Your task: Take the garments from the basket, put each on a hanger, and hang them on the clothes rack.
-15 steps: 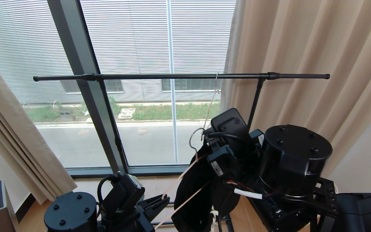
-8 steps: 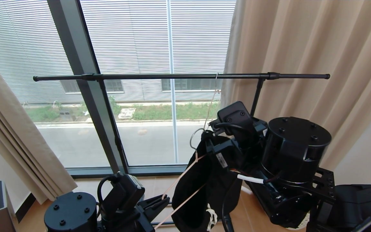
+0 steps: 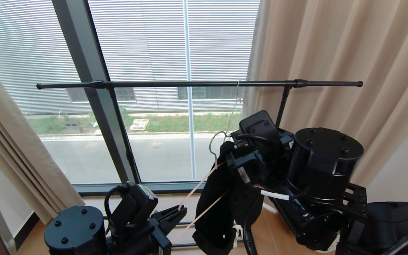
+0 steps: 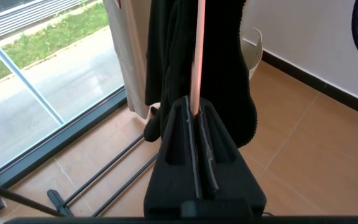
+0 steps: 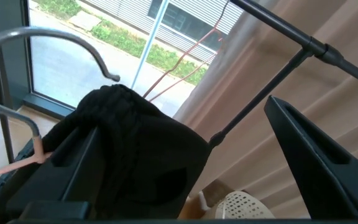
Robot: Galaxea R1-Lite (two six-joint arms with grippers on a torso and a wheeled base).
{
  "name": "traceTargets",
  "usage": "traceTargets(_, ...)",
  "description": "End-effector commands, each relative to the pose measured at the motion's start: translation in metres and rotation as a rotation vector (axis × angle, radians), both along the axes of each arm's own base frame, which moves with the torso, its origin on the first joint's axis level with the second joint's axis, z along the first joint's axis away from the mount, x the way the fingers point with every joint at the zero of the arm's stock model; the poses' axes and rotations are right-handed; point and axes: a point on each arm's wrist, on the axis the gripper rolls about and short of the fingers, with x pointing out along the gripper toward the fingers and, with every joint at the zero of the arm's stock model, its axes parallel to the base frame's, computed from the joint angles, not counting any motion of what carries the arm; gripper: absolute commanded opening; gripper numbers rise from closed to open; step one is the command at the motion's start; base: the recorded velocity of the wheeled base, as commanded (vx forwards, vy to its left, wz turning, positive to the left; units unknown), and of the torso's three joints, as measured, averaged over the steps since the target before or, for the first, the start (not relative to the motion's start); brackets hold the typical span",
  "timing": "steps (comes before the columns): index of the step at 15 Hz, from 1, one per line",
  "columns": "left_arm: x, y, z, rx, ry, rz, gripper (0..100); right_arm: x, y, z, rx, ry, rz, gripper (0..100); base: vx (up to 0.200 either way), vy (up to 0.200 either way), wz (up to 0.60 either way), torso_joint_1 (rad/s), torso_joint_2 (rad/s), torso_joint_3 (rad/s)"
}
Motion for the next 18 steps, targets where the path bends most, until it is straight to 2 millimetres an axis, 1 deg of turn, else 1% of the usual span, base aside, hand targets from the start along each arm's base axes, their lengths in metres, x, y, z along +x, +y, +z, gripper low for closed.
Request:
traceTargets(1,-0.001,0.001,0.010,-0.030,-0.035,0.002,0,-0.002,0.002,-0.001,-0.005,0.003,0.010,100,0.000,0.000,0.00,0.000,0.00,0.000)
traceTargets(9,0.001,0.002,0.015,-0.036,-0.070,0.029,0,-0.004,0.004,-0.001,0.012,-0.010,0.015,100,0.000,0.000,0.00,0.000,0.00,0.000)
traceTargets(11,0.001,0.002,0.015,-0.035,-0.070,0.032,0,-0.010,0.006,0.002,0.019,-0.015,0.032,100,0.000,0.000,0.00,0.000,0.00,0.000)
traceTargets(16,0.004,0.002,0.017,-0.044,-0.079,0.042,0,-0.021,0.002,0.005,0.025,-0.016,0.062,100,0.000,0.000,0.00,0.000,0.00,0.000)
traceTargets(18,0.004,0.002,0.017,-0.045,-0.078,0.044,0,-0.028,-0.001,0.006,0.021,-0.011,0.097,100,0.000,0.000,0.00,0.000,0.00,0.000)
